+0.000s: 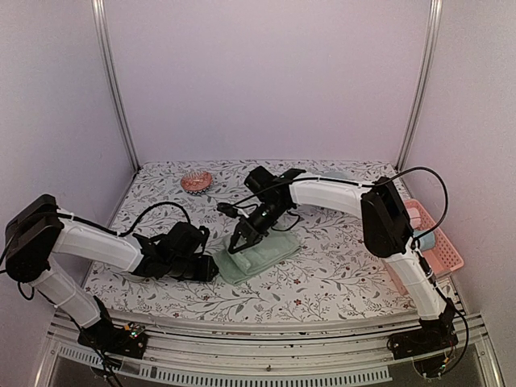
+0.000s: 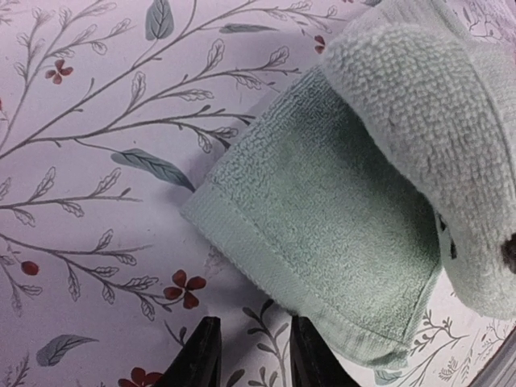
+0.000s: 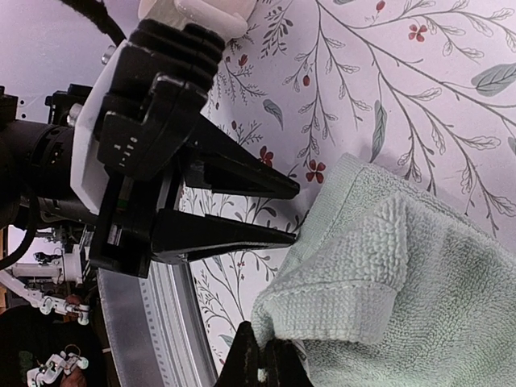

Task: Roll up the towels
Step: Fold the towel at the center of the board, then rotate the towel at the center of the board, then pick up the towel from the center of the board.

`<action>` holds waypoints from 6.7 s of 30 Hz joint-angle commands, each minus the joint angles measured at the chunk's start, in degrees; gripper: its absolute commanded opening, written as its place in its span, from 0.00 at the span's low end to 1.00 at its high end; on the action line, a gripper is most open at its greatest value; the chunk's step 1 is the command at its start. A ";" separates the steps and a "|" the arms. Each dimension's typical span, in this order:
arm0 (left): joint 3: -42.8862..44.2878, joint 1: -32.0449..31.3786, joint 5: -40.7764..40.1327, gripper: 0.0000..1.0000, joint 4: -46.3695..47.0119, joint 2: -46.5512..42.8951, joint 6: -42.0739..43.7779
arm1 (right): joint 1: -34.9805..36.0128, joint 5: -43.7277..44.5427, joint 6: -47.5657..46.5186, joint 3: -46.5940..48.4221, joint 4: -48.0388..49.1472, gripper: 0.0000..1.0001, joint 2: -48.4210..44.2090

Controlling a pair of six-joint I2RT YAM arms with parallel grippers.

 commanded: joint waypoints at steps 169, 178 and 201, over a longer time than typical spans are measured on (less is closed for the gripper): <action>27.15 4.42 7.79 0.03 -10.76 10.46 23.70 | -12.63 15.86 -25.13 -43.17 5.14 0.18 -28.49; 14.49 -4.06 -1.06 0.35 -2.36 -2.37 30.46 | -13.07 19.71 -21.48 -28.56 6.14 0.18 -19.75; 5.22 -10.86 -1.90 0.56 4.22 -8.97 34.00 | -14.52 18.14 -22.71 -4.66 2.55 0.23 -14.98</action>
